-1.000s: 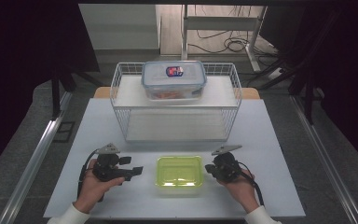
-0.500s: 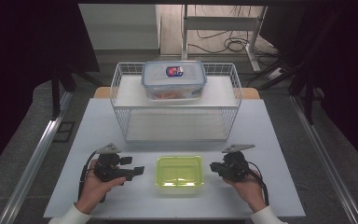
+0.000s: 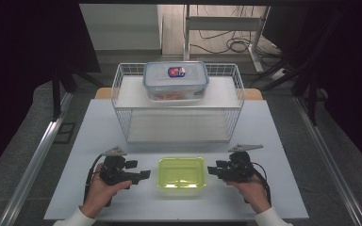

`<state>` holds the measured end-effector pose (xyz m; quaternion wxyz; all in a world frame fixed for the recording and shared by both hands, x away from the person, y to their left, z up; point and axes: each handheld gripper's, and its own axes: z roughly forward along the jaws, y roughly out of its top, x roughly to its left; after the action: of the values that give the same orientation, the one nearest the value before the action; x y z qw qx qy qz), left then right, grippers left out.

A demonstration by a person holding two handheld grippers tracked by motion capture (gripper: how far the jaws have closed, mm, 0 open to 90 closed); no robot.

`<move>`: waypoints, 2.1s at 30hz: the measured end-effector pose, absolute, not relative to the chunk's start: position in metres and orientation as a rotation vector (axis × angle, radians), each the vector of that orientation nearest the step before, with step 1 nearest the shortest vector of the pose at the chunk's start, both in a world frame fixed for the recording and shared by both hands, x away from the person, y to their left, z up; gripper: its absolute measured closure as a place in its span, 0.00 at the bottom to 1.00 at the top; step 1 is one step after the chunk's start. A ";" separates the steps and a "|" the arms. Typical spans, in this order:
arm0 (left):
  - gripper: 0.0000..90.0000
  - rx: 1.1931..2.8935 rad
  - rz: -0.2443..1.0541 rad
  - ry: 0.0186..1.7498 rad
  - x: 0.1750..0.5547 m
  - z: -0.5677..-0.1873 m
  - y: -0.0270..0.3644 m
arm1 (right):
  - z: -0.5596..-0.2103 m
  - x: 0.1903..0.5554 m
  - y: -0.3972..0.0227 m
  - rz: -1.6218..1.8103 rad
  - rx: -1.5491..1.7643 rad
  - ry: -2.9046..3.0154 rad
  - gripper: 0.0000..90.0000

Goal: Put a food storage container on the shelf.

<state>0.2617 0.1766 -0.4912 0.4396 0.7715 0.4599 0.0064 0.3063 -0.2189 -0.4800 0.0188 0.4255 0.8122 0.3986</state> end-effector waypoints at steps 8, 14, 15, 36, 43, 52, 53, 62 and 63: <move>0.26 1.932 -0.037 1.145 0.268 -0.497 0.164 | -0.486 0.306 -0.214 1.246 1.326 2.545 0.49; 0.26 1.932 -0.070 1.155 0.275 -0.501 0.153 | -0.488 0.305 -0.211 1.257 1.337 2.545 0.49; 0.26 1.933 -0.074 1.155 0.276 -0.502 0.151 | -0.488 0.306 -0.210 1.256 1.337 2.546 0.49; 0.37 1.934 -0.200 1.164 0.284 -0.513 0.134 | -0.498 0.308 -0.196 1.273 1.356 2.591 0.52; 0.49 1.941 -0.238 1.155 0.284 -0.516 0.131 | -0.502 0.308 -0.192 1.274 1.354 2.622 0.57; 0.60 1.931 -0.230 1.143 0.283 -0.515 0.133 | -0.501 0.307 -0.194 1.301 1.372 2.648 0.67; 0.61 1.928 -0.228 1.144 0.282 -0.514 0.133 | -0.501 0.306 -0.194 1.304 1.374 2.650 0.67; 0.71 1.944 -0.167 1.119 0.275 -0.511 0.133 | -0.501 0.305 -0.198 1.365 1.434 2.642 0.74; 0.72 1.948 -0.166 1.116 0.274 -0.511 0.133 | -0.502 0.305 -0.199 1.371 1.439 2.641 0.75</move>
<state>0.2741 0.1334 -0.5106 0.4304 0.7811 0.4475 -0.0665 0.3049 -0.1988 -0.5017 -0.0815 0.4339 0.7964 0.4134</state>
